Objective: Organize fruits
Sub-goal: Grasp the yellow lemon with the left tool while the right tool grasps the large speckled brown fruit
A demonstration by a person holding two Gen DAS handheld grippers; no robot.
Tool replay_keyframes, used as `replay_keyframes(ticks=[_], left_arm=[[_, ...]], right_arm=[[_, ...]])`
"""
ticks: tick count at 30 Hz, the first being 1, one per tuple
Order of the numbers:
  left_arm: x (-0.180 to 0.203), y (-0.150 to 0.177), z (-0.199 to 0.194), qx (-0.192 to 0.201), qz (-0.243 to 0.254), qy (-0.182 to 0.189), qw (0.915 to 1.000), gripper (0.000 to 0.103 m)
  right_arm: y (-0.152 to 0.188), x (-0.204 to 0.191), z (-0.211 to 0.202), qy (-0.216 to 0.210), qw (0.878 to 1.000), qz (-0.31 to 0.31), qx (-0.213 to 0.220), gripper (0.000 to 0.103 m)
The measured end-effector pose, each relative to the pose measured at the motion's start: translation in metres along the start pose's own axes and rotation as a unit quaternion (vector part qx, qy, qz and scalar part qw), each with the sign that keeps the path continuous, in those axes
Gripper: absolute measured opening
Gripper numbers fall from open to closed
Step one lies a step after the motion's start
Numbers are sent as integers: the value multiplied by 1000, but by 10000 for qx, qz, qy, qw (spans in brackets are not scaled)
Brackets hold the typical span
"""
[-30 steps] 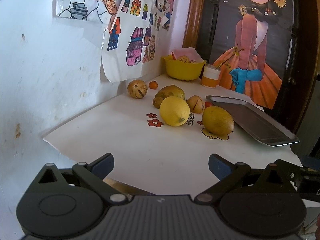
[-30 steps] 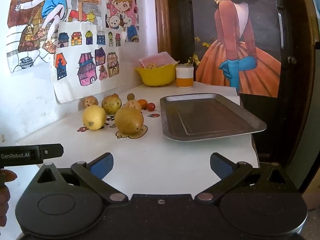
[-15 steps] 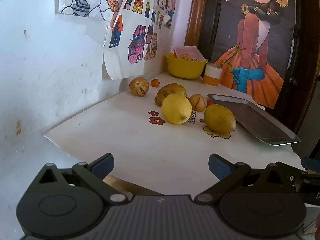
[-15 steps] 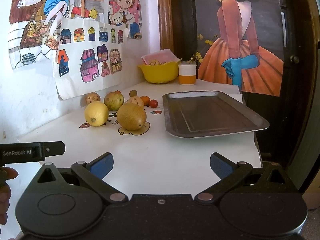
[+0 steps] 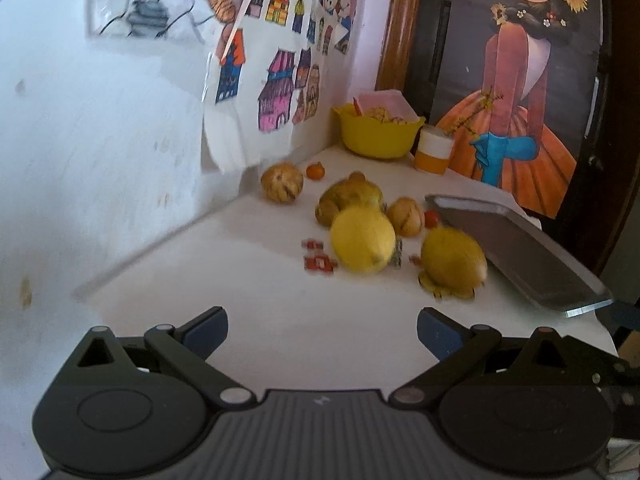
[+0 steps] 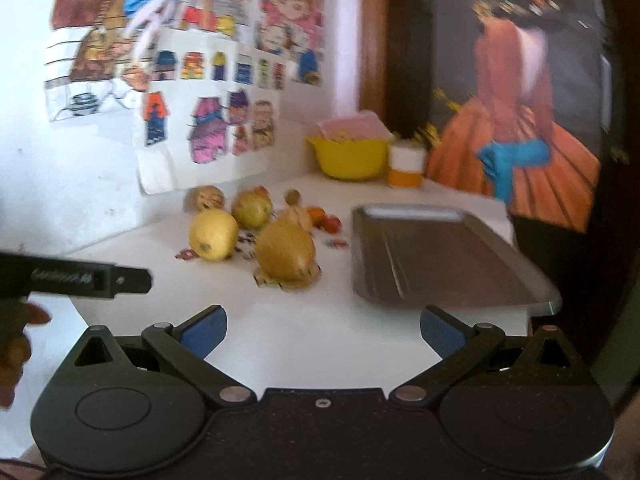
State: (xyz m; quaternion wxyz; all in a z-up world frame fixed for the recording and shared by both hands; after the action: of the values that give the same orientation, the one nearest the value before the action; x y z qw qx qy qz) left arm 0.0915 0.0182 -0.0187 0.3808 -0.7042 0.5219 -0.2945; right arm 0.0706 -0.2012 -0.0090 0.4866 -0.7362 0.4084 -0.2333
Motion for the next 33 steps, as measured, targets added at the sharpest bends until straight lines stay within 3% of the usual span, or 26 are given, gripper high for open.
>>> replay_keyframes(ticks=[6,16,19,29,33], left_arm=[[15,-35,28,-99,242,223,9994,103],[36,-54,85,-836,171,324,9958,102],[42,-52,96,-932,245,353,9947,102],[52,-46,112,-1190,279,600,9907,82],[59,-44,109,-1093,488,643,9907,77]], right_arm=[[-31,0,41,-803,9938,-699,-309,102],[-51,15,107,-1062,9832,-1179,-899,102],[-47,18,122,-1427,9773,-1098,-1118,91],[-37,19,153,-1559,9718,-1031,-1438,76],[-37,21,157,-1682,9708,-939,-1428,73]])
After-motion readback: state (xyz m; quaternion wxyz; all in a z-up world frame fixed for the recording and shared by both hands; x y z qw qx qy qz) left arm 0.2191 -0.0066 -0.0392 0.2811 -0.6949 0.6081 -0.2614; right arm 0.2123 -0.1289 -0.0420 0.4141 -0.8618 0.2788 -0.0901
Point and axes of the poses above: each gripper's, at about its wrist camera, not at the fingertips, and z roughly the way its jaws point, x to its right, y to its underside, the point moved 6 cm from there along z, roughly the way its jaws point, and after that the axes turned 13 degrees about -y, right-handed, at the moved point
